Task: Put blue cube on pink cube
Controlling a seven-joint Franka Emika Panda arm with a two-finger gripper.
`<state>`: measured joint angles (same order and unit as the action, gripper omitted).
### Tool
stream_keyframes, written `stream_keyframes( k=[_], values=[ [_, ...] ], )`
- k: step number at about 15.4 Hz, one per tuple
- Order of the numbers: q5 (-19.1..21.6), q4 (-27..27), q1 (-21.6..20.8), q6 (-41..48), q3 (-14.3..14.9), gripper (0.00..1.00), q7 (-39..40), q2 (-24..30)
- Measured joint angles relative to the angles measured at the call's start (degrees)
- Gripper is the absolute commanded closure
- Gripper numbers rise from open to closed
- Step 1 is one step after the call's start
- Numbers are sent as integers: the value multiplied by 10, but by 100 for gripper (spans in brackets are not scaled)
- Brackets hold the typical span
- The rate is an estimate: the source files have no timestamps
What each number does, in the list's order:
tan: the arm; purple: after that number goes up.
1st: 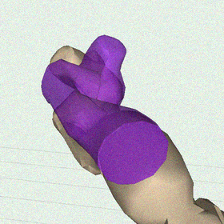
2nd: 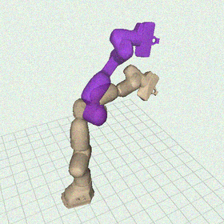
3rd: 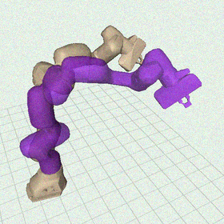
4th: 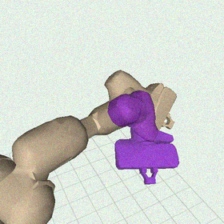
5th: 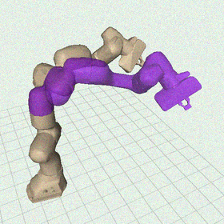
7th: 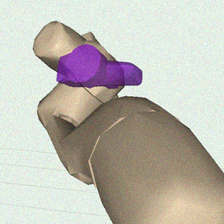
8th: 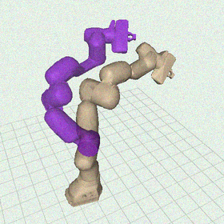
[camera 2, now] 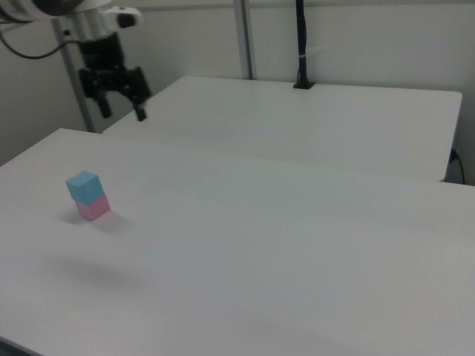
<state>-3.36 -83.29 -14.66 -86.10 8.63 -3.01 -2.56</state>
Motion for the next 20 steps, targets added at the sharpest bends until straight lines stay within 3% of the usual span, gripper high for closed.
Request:
stream_keyframes(
  k=[2,5,20],
  values=[
    [2,-2,28,0,21,0,35,2],
    [3,-10,61,0,25,0,51,2],
    [10,-13,70,0,25,0,51,2]
  ],
)
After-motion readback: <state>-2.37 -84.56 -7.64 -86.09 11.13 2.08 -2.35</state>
